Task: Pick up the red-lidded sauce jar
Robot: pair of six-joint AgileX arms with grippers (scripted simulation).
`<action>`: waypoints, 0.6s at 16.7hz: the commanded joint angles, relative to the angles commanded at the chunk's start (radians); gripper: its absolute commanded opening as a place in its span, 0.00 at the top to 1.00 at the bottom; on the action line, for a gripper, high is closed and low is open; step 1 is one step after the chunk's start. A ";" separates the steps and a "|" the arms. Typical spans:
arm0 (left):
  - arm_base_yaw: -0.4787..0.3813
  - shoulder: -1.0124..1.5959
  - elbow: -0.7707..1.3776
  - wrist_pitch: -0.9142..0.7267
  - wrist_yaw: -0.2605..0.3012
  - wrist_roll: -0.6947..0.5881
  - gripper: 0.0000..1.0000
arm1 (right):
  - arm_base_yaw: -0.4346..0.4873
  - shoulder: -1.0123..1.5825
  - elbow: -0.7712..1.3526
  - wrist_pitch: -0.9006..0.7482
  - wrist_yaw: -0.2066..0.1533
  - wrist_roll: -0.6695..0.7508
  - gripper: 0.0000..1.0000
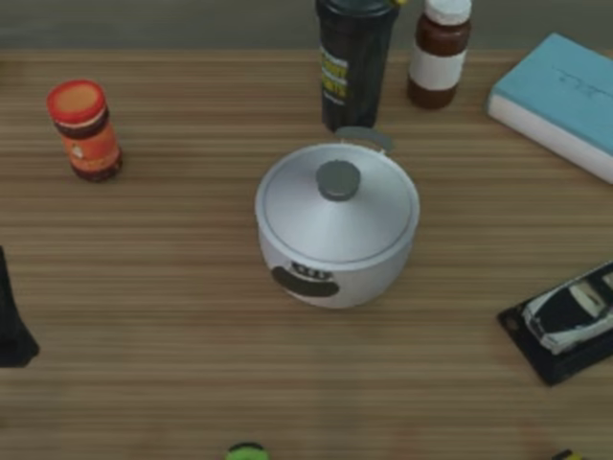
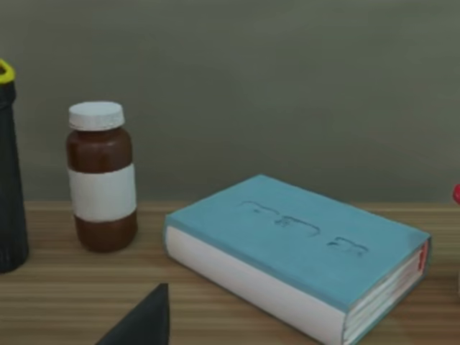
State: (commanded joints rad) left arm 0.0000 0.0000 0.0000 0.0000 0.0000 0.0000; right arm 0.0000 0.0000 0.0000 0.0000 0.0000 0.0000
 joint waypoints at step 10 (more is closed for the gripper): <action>-0.014 0.303 0.200 -0.190 0.042 0.036 0.00 | 0.000 0.000 0.000 0.000 0.000 0.000 0.00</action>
State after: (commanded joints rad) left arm -0.0143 0.3026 0.1996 -0.1905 0.0422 0.0362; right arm 0.0000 0.0000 0.0000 0.0000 0.0000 0.0000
